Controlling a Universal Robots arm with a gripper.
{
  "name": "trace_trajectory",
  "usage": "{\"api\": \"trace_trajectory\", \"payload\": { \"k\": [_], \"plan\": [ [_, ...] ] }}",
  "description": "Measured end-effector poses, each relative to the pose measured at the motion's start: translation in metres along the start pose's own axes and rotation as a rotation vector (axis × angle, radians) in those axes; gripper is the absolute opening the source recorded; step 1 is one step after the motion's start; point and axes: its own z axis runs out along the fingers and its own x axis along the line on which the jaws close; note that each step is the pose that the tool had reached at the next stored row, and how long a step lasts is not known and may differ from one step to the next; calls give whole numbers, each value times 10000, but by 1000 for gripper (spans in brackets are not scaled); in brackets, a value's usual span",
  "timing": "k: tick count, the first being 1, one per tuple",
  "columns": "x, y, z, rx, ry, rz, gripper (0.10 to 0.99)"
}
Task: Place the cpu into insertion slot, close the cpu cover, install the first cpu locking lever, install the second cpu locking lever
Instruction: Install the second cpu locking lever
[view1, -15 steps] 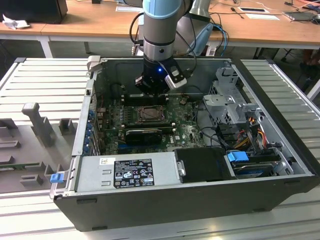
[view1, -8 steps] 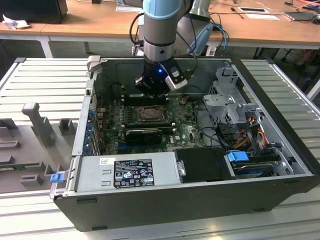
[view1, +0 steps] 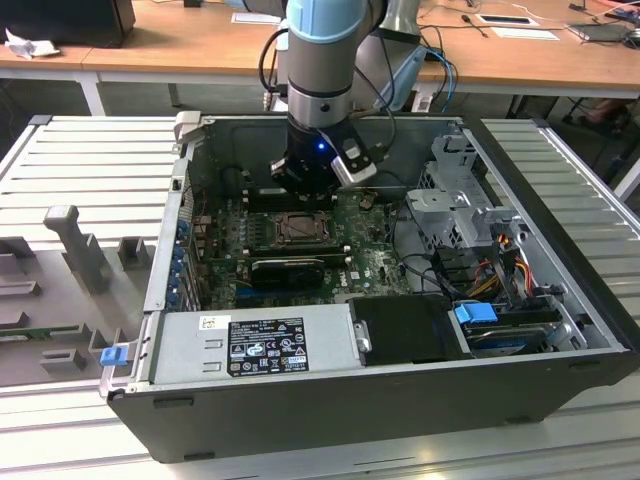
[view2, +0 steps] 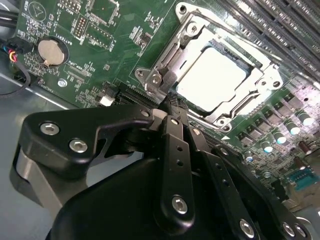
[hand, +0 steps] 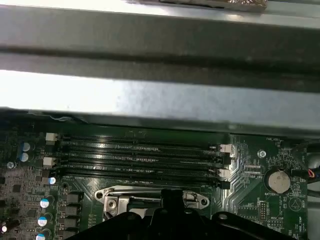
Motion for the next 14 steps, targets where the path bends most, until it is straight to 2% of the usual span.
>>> {"api": "trace_trajectory", "payload": {
  "k": [5, 9, 11, 14],
  "plan": [
    [0, -10, -54, 0, 0, 0, 106],
    [-3, 1, -157, -1, 0, 0, 106],
    [-5, 10, -236, 0, 1, 0, 106],
    [-4, 0, -239, -1, 0, -2, 106]
  ]
}}
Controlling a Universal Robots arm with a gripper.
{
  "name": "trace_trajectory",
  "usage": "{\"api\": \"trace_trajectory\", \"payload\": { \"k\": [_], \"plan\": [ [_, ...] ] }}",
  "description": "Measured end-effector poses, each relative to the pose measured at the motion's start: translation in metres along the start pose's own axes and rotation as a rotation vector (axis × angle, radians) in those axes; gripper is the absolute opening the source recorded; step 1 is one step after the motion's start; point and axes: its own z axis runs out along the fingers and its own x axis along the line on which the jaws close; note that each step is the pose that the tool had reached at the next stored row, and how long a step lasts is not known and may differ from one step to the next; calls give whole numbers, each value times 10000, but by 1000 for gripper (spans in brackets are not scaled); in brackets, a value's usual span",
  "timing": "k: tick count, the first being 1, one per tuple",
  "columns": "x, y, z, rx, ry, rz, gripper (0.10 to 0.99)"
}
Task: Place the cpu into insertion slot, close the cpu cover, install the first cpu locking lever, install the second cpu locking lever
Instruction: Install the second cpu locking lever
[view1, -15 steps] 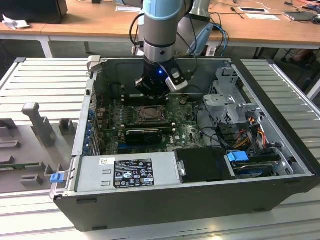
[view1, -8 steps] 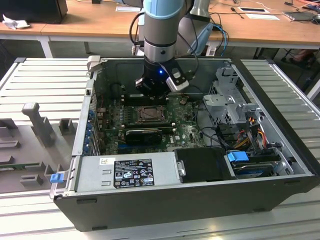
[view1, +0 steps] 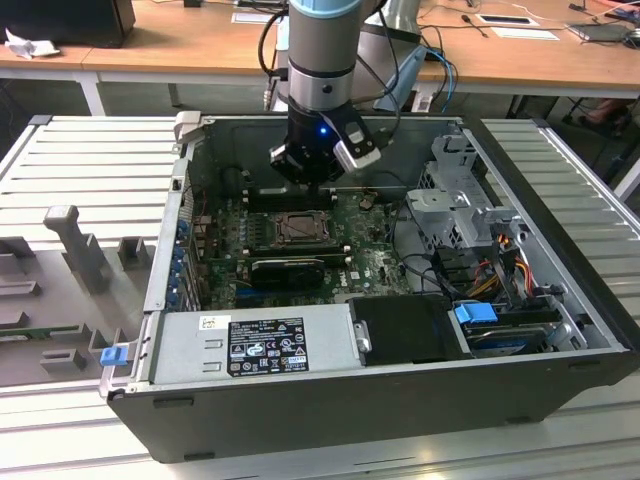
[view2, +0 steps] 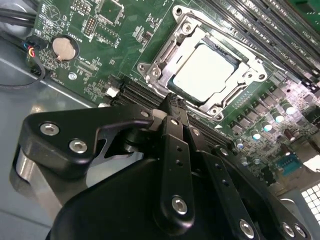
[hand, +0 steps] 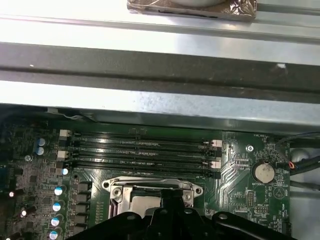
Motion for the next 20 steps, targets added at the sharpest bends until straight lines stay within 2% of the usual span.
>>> {"api": "trace_trajectory", "payload": {
  "k": [11, 15, 17, 20],
  "plan": [
    [16, -207, -18, -2, -1, 1, 106],
    [14, -197, -163, 1, -1, 2, 106],
    [13, -200, -178, 0, -1, 1, 106],
    [19, -267, -186, 1, 0, 2, 106]
  ]
}}
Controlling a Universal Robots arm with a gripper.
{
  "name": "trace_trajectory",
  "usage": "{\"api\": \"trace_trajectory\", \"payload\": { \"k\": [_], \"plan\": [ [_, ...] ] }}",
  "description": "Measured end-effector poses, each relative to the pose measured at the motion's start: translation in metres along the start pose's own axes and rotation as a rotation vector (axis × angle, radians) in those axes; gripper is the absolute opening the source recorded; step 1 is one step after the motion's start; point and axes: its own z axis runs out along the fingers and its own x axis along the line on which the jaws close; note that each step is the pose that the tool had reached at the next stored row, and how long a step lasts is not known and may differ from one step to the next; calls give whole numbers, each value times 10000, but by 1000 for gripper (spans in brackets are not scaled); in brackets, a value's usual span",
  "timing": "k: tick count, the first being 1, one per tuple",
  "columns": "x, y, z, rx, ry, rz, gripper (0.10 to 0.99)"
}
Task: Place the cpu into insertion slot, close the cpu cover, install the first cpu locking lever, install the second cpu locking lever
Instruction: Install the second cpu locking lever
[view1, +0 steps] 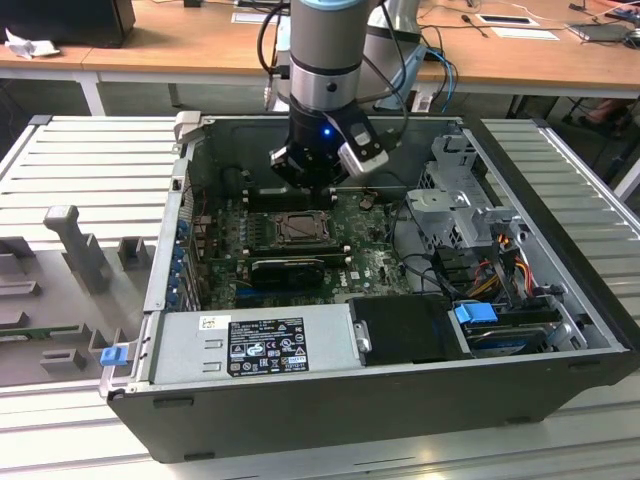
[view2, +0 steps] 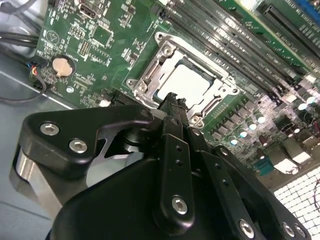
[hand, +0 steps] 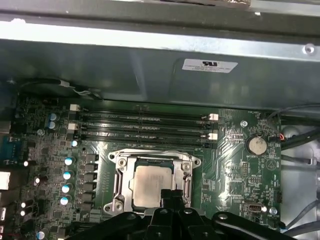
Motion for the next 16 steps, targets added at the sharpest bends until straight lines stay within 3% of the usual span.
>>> {"api": "trace_trajectory", "payload": {
  "k": [11, 16],
  "plan": [
    [7, -105, -12, 0, 0, 1, 106],
    [13, -194, -10, -1, 5, 0, 106]
  ]
}}
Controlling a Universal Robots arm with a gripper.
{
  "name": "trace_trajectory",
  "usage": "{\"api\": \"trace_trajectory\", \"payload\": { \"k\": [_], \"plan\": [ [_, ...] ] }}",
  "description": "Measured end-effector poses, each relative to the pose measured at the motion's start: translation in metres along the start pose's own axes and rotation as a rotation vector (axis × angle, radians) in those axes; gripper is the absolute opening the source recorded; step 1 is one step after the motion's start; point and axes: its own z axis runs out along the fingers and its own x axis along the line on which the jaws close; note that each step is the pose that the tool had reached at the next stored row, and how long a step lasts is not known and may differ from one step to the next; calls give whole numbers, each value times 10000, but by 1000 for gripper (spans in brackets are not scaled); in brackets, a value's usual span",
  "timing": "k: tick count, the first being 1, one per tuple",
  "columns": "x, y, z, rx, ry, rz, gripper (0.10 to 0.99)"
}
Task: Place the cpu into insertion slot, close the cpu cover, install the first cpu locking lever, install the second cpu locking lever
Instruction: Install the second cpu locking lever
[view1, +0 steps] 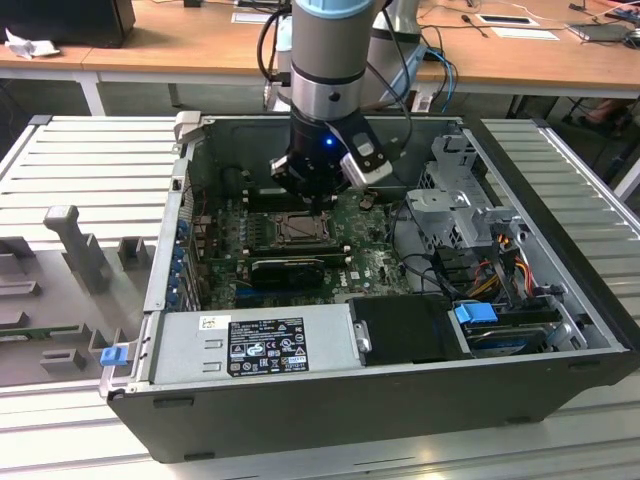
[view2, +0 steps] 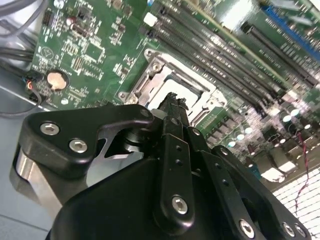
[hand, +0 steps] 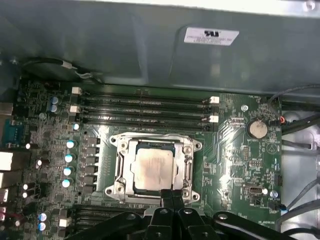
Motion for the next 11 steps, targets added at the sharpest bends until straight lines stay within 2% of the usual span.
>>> {"api": "trace_trajectory", "payload": {
  "k": [5, 8, 11],
  "plan": [
    [7, -97, 20, -1, 2, 2, 106],
    [8, -110, 44, -86, 55, -45, 106],
    [17, -157, 68, -103, 77, -95, 106]
  ]
}}
